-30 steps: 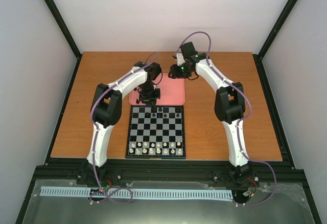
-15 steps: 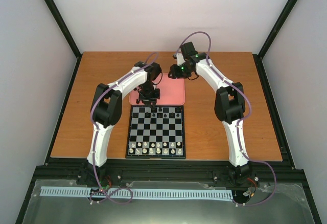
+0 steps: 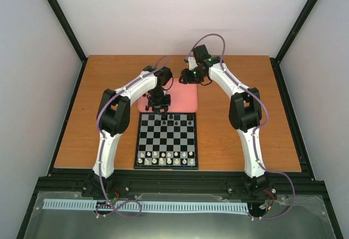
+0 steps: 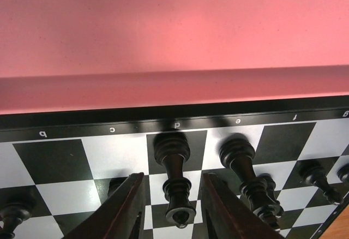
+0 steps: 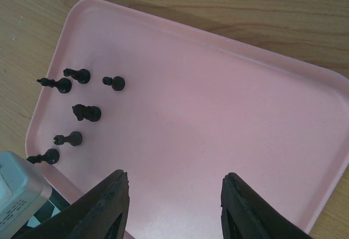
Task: Set up the chess pieces on the board
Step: Place the chess piece on the chessboard, then pick up the chess piece from the storage box.
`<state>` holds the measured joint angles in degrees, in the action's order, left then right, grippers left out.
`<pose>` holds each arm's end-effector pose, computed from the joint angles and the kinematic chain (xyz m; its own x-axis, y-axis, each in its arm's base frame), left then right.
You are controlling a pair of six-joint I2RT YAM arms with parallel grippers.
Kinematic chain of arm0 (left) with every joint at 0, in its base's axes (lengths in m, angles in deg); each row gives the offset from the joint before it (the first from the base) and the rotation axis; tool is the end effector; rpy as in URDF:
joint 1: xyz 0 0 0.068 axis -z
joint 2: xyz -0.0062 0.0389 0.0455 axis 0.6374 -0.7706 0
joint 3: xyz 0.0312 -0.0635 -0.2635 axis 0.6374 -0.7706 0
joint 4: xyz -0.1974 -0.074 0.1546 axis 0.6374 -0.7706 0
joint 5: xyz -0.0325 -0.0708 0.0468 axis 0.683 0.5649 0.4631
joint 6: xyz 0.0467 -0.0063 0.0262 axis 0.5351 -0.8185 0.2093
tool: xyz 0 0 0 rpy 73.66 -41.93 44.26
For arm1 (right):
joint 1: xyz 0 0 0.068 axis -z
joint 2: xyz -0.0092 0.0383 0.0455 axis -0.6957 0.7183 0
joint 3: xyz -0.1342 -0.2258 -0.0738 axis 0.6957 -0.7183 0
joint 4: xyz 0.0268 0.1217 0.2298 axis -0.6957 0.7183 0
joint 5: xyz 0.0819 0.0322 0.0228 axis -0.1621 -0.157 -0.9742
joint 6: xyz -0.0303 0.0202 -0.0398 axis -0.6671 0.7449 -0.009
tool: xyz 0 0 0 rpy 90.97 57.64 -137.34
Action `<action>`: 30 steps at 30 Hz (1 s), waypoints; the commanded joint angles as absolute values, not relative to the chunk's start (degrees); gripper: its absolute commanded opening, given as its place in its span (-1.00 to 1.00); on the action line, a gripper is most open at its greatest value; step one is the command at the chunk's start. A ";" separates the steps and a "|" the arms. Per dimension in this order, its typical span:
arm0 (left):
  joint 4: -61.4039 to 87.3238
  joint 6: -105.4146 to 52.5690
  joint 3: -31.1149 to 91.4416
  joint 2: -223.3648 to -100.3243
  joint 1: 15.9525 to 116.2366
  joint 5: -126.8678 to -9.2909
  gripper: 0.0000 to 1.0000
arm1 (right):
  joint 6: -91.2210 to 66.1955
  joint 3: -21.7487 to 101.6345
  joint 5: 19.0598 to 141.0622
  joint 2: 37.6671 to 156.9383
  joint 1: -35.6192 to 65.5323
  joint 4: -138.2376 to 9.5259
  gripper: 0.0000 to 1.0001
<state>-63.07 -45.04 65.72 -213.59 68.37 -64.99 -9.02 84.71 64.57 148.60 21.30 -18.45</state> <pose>0.3684 -0.2103 0.1902 -0.9886 -0.0198 0.1494 -0.0410 0.9892 -0.1404 0.4610 0.2088 0.2254 -0.8708 -0.1874 -0.4545 -0.3961 0.8150 0.4229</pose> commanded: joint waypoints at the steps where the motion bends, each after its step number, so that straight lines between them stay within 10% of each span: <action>1: -63.42 -44.30 68.07 -212.36 68.60 -65.18 -0.33 | -9.39 85.86 63.81 149.43 21.85 -19.14 -0.06; 17: -68.41 -42.67 75.50 -210.22 66.86 -72.98 0.11 | -9.23 85.91 63.03 149.39 21.84 -19.30 -0.06; 30: -64.25 -39.63 68.61 -209.98 59.06 -77.36 0.05 | -9.17 86.13 62.91 149.97 21.80 -19.25 -0.06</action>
